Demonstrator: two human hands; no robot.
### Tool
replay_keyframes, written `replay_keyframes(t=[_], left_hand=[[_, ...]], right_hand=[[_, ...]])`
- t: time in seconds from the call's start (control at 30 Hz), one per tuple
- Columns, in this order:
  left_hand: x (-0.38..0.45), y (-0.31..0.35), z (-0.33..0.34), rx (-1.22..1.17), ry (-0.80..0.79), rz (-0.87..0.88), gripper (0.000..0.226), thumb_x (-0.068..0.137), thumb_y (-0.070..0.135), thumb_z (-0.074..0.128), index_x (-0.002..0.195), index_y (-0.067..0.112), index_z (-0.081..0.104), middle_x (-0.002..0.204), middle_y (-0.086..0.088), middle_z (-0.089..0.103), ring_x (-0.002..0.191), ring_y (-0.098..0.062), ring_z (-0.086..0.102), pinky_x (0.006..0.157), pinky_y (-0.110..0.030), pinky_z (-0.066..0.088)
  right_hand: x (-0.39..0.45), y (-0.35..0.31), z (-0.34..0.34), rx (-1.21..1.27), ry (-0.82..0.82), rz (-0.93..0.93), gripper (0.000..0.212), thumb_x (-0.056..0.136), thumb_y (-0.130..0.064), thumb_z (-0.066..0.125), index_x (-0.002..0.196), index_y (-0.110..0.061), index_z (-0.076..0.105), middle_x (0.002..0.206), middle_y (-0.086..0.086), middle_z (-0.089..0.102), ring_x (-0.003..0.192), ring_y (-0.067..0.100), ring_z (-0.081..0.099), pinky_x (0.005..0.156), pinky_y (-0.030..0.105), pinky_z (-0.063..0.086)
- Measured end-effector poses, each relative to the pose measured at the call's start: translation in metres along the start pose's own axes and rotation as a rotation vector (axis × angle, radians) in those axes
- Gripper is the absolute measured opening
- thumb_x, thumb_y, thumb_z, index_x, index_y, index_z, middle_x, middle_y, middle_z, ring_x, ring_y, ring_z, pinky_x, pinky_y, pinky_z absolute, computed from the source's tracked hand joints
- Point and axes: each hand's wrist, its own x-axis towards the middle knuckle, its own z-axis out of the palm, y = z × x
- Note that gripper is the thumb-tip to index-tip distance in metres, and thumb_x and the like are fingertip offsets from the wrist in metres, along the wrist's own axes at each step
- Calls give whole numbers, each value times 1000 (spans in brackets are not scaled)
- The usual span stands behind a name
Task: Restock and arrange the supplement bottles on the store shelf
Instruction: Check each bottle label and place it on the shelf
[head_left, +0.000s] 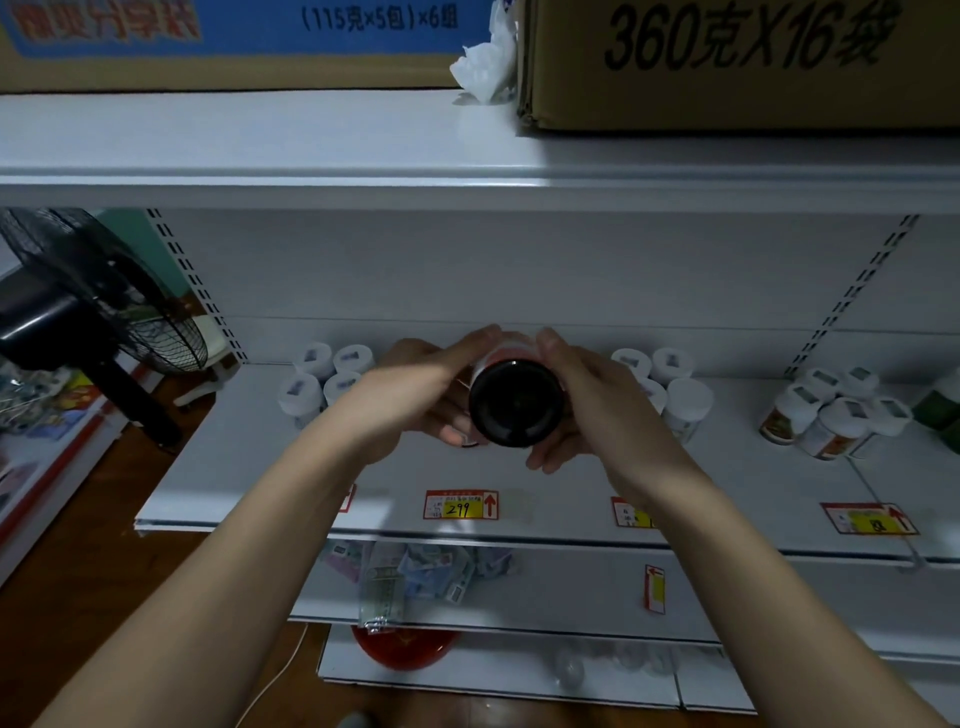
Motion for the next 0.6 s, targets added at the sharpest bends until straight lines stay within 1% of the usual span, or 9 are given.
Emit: replay_keyframes(t=[0.03, 0.1, 0.17, 0.2, 0.27, 0.43, 0.53, 0.6], left_hand=[[0, 2, -1, 2, 2, -7, 62, 94, 54, 55, 96, -6, 72, 74, -20, 73, 53, -19, 66, 44, -21, 47], [0, 5, -1, 7, -13, -9, 65, 93, 56, 54, 99, -5, 72, 80, -22, 74, 62, -25, 70, 44, -21, 47], [-1, 7, -1, 4, -31, -15, 66, 93, 58, 53, 102, -4, 72, 83, -23, 74, 74, -34, 73, 44, -21, 47], [-1, 7, 0, 2, -39, -16, 66, 93, 59, 52, 102, -4, 72, 84, -23, 75, 77, -35, 73, 44, -21, 47], [-3, 7, 0, 1, -46, -18, 66, 93, 59, 53, 102, -4, 72, 83, -22, 75, 74, -33, 74, 44, -20, 46], [-4, 4, -2, 7, -37, 0, 64, 93, 57, 54, 99, -3, 73, 83, -21, 75, 61, -21, 69, 45, -21, 47], [-5, 3, -2, 13, -41, 40, 61, 94, 56, 53, 97, -2, 73, 81, -19, 75, 59, -18, 67, 46, -21, 47], [-4, 1, -3, 25, -39, 84, 58, 93, 56, 55, 98, 1, 73, 82, -16, 75, 62, -20, 68, 49, -23, 48]], right_hand=[[0, -3, 0, -1, 1, 5, 53, 97, -58, 42, 110, -13, 67, 72, 21, 72, 54, 33, 68, 48, 29, 51], [1, -9, -2, 2, -6, 15, 57, 97, -60, 41, 103, -11, 69, 69, 23, 70, 51, 31, 66, 46, 28, 50], [0, -12, -4, 5, -9, 19, 59, 97, -61, 41, 100, -10, 70, 67, 23, 69, 49, 29, 65, 46, 27, 49], [0, -12, -4, 7, -10, 19, 58, 97, -61, 41, 99, -10, 70, 67, 24, 69, 49, 29, 65, 45, 27, 49], [-1, -11, -4, 14, -9, 24, 58, 97, -61, 42, 100, -10, 70, 68, 25, 69, 49, 29, 65, 46, 28, 50], [-3, -8, -1, 13, -3, 34, 54, 97, -59, 44, 107, -13, 68, 72, 24, 71, 53, 32, 67, 48, 29, 51], [-5, -8, -1, 11, 5, 4, 44, 97, -55, 46, 110, -19, 68, 78, 16, 75, 58, 34, 70, 51, 31, 55], [-6, -6, -1, 6, 14, -32, 38, 97, -52, 50, 118, -25, 67, 89, 9, 76, 64, 32, 73, 56, 35, 60]])
